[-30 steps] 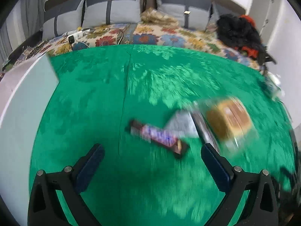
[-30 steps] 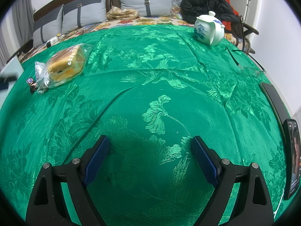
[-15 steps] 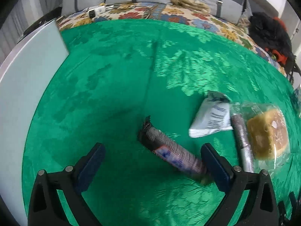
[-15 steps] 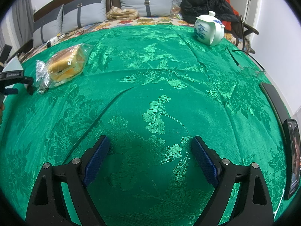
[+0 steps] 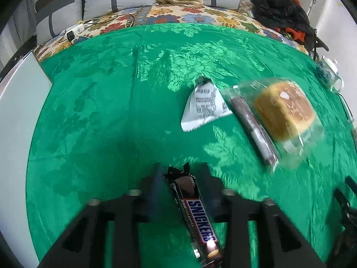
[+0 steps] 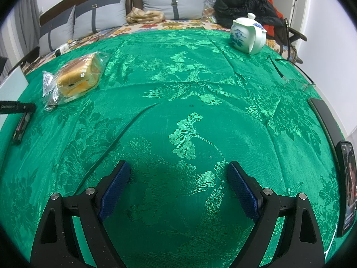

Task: Organize snacks
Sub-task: 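Grasp the Snickers bar with the left tool and lift it, then grasp the clear chocolate stick pack with the right tool while the left tool holds the Snickers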

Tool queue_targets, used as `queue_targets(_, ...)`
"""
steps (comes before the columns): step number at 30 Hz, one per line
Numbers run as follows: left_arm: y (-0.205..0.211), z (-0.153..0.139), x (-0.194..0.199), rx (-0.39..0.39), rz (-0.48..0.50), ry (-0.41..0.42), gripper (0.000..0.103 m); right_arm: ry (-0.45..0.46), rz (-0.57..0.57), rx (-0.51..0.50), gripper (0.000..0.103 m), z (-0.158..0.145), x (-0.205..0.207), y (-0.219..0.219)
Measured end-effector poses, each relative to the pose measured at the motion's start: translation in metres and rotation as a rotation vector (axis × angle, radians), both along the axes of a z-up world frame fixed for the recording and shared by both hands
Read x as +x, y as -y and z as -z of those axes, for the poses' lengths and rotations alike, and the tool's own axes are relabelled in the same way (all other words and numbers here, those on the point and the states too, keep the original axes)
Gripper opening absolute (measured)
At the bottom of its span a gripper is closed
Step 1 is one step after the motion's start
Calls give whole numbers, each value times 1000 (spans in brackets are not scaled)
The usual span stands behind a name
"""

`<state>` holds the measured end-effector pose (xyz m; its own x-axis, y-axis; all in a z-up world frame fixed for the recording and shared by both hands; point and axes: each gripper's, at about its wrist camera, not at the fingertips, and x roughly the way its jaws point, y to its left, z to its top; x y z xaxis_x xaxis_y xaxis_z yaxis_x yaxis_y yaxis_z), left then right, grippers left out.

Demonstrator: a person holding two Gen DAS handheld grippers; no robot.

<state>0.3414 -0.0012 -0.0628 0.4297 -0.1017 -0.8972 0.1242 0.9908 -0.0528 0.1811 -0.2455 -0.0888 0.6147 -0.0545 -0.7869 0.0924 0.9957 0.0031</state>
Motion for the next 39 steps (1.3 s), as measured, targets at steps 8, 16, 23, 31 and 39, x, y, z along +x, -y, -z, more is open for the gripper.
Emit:
queue_targets(8, 8, 8, -28, 69, -42, 25, 73, 0, 0, 0, 91, 0, 0, 0)
queue_targets(16, 1, -2, -69, 45, 89, 19, 17, 0, 0, 1, 91, 0, 0, 0)
queue_targets(23, -39, 1, -103, -58, 97, 30, 28, 0, 0, 0, 91, 0, 0, 0)
queue_targets(31, -35, 15, -114, 47, 63, 155, 99, 0, 0, 1, 91, 0, 0, 0)
queue_targets(39, -68, 20, -109, 37, -71, 154, 103, 0, 0, 1, 91, 0, 0, -1)
